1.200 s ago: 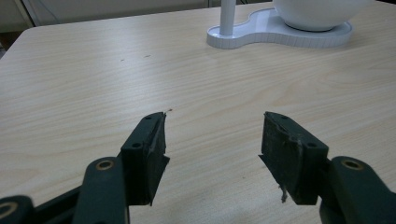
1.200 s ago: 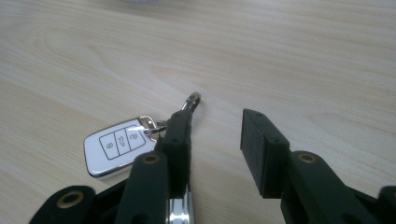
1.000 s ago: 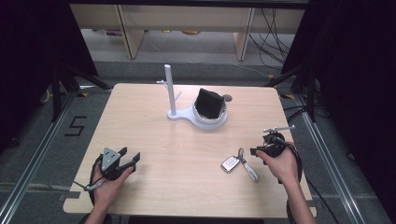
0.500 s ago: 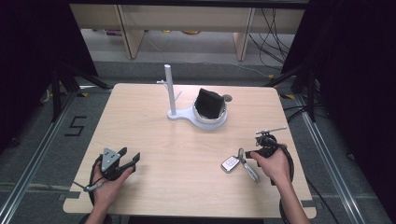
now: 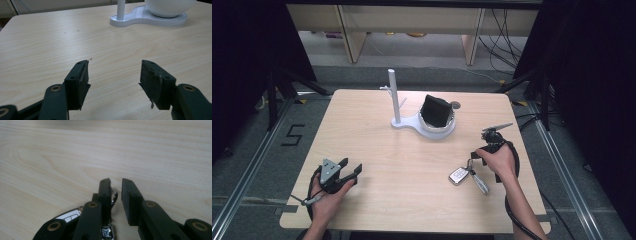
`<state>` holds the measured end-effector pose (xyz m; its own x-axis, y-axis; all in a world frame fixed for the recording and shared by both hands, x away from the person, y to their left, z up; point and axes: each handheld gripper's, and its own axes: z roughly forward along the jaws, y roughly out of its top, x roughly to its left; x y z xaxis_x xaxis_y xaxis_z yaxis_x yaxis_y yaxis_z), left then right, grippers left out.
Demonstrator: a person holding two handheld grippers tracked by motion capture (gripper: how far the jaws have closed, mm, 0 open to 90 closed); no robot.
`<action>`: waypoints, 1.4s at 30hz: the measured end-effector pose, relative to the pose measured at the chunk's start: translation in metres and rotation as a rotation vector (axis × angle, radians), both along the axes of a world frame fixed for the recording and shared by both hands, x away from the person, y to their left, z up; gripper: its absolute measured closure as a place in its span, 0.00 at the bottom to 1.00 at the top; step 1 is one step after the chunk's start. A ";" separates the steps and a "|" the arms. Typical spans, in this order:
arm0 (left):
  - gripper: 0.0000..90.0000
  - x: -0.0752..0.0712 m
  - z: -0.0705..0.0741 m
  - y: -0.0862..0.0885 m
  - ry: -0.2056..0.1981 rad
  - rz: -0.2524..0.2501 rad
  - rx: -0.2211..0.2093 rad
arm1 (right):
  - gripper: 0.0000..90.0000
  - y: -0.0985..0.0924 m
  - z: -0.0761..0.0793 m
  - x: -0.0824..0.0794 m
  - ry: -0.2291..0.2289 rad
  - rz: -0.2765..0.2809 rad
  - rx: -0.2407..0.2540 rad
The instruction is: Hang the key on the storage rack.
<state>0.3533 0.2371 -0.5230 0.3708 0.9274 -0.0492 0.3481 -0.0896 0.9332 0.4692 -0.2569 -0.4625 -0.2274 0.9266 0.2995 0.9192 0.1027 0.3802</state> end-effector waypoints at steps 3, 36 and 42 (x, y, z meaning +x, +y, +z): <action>0.44 0.000 0.000 0.000 0.001 0.000 0.006 | 0.86 0.002 -0.003 0.004 -0.011 0.021 0.004; 0.44 -0.001 0.000 -0.001 -0.002 -0.007 0.006 | 0.97 0.027 0.006 -0.004 0.039 -0.050 0.042; 0.44 -0.001 0.000 -0.002 -0.011 -0.008 0.005 | 0.97 0.026 0.014 -0.007 -0.166 0.064 0.016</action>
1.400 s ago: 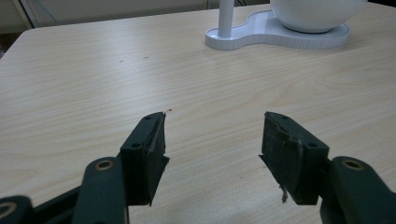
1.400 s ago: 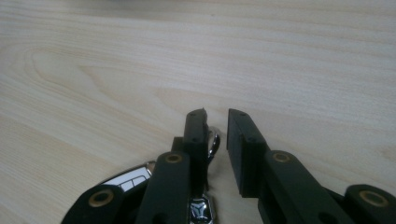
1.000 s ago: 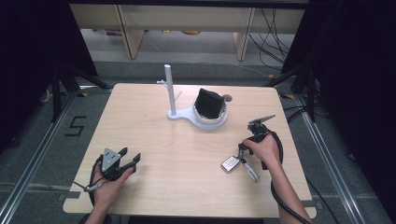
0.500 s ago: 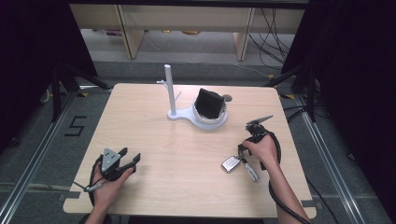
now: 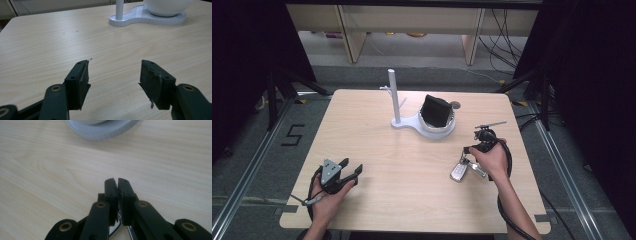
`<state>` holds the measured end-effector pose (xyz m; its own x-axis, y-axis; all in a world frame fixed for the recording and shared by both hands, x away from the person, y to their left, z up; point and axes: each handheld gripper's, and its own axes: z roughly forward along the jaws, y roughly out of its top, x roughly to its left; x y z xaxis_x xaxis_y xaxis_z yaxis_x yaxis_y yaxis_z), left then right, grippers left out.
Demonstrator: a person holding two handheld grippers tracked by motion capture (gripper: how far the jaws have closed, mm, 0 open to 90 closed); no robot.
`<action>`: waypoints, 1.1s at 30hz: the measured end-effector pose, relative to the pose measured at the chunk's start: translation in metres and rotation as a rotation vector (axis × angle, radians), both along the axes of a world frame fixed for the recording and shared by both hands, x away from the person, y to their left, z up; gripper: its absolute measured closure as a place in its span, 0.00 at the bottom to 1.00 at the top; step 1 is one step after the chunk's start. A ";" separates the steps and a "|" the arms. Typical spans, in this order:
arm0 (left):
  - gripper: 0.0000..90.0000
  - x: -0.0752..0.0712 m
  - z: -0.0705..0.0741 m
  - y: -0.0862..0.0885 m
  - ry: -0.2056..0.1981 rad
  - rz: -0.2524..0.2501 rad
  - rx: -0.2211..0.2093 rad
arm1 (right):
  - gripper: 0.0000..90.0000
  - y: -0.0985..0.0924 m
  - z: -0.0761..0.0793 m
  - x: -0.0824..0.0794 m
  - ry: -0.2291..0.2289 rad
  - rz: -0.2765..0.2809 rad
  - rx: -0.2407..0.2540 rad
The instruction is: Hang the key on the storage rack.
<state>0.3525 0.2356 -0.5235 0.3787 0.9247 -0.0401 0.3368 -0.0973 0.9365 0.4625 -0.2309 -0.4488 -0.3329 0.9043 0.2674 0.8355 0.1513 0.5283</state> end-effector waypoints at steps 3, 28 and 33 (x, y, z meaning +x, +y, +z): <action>0.44 0.000 0.001 0.000 0.009 0.004 0.004 | 0.97 0.005 0.008 -0.003 -0.012 -0.010 0.014; 0.44 0.003 0.010 -0.015 -0.012 -0.061 -0.022 | 0.97 0.024 0.070 -0.007 -0.199 0.091 0.029; 0.44 0.007 0.024 -0.031 -0.020 -0.137 -0.029 | 0.97 0.032 0.081 -0.010 -0.183 0.092 0.015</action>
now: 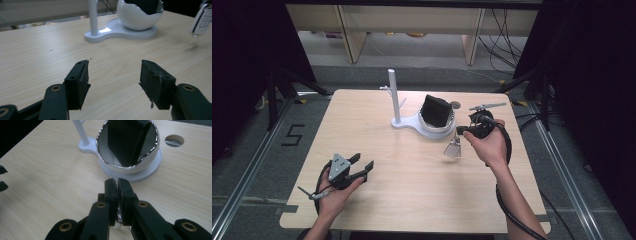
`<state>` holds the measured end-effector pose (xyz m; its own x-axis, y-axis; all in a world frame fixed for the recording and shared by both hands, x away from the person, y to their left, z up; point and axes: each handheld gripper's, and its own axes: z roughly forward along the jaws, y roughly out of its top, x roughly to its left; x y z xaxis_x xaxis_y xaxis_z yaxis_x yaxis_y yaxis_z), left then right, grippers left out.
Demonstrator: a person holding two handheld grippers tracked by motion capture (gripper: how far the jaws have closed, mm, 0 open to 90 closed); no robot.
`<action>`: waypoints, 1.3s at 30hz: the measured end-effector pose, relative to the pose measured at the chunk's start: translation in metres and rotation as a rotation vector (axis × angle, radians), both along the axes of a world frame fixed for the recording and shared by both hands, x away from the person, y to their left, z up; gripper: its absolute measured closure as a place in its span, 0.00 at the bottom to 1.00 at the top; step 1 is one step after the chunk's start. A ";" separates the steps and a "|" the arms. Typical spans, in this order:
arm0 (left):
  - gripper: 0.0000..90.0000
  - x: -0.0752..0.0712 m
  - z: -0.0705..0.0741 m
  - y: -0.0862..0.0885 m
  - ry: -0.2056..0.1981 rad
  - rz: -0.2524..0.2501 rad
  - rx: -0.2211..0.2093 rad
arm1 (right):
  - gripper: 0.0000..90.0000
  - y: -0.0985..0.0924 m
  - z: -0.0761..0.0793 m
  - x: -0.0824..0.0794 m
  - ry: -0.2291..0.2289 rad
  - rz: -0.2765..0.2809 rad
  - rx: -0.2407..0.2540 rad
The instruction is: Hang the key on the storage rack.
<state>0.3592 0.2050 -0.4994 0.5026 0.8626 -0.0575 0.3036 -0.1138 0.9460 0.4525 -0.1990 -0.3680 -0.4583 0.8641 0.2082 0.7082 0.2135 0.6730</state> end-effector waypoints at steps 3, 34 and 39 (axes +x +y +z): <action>0.44 0.003 0.006 -0.009 -0.002 -0.049 0.008 | 0.97 0.002 0.005 0.000 -0.048 0.046 -0.012; 0.46 0.053 0.064 -0.118 -0.025 -0.370 0.011 | 0.97 0.089 0.019 -0.003 -0.065 0.250 0.017; 0.54 0.057 0.062 -0.118 -0.024 -0.368 0.005 | 0.97 0.099 0.018 -0.006 -0.013 0.219 0.018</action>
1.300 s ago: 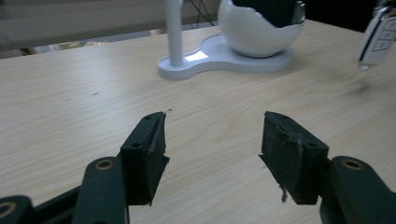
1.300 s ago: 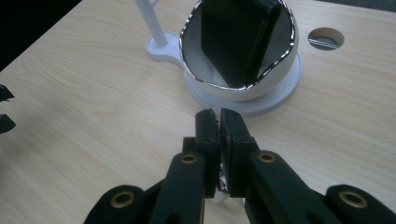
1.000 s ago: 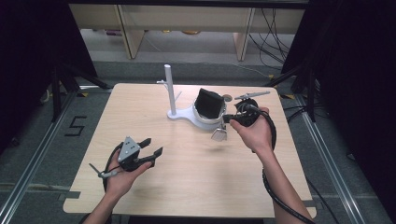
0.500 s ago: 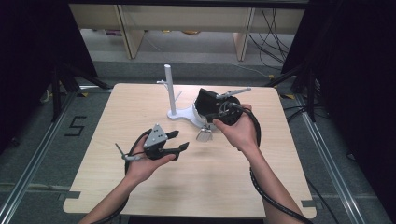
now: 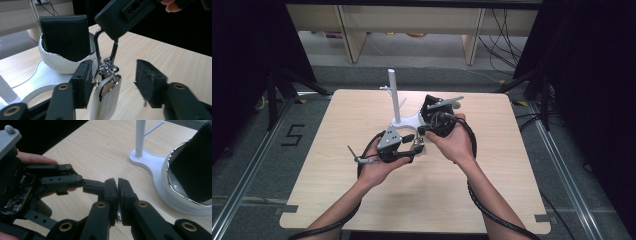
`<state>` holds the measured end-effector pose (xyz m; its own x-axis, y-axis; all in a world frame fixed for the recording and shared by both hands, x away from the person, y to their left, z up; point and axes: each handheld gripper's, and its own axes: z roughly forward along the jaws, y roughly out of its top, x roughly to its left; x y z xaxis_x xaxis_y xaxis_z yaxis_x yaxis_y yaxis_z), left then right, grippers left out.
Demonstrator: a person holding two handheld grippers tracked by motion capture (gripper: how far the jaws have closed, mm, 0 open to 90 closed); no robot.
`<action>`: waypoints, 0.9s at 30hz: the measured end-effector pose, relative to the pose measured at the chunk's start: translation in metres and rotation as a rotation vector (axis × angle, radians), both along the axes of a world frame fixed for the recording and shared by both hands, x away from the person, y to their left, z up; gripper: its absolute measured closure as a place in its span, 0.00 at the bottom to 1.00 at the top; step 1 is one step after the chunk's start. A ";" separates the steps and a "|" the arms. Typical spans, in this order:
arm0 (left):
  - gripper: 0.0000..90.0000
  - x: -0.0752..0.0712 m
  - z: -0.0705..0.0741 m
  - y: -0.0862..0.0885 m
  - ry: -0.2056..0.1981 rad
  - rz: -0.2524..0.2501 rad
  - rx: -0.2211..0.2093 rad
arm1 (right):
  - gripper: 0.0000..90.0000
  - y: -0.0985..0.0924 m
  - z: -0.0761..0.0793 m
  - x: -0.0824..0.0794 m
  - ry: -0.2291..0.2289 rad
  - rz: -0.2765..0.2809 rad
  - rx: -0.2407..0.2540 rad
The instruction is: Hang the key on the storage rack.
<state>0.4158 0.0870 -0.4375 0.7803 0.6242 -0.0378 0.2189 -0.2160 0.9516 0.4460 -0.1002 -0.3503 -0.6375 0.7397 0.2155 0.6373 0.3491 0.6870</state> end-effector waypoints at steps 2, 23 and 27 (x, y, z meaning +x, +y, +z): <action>0.56 0.001 0.000 0.001 -0.007 0.012 -0.009 | 0.97 0.002 -0.002 0.002 -0.040 0.054 0.008; 0.78 0.001 0.002 0.011 -0.036 0.043 0.018 | 0.97 0.012 -0.003 -0.001 -0.007 0.084 0.032; 0.79 -0.001 0.003 0.013 -0.039 0.055 0.025 | 0.97 0.013 -0.003 0.000 -0.027 0.093 0.046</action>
<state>0.4151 0.1002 -0.4340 0.7456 0.6663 0.0081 0.1937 -0.2283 0.9541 0.4456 -0.0876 -0.3534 -0.7091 0.6667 0.2296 0.5846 0.3738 0.7201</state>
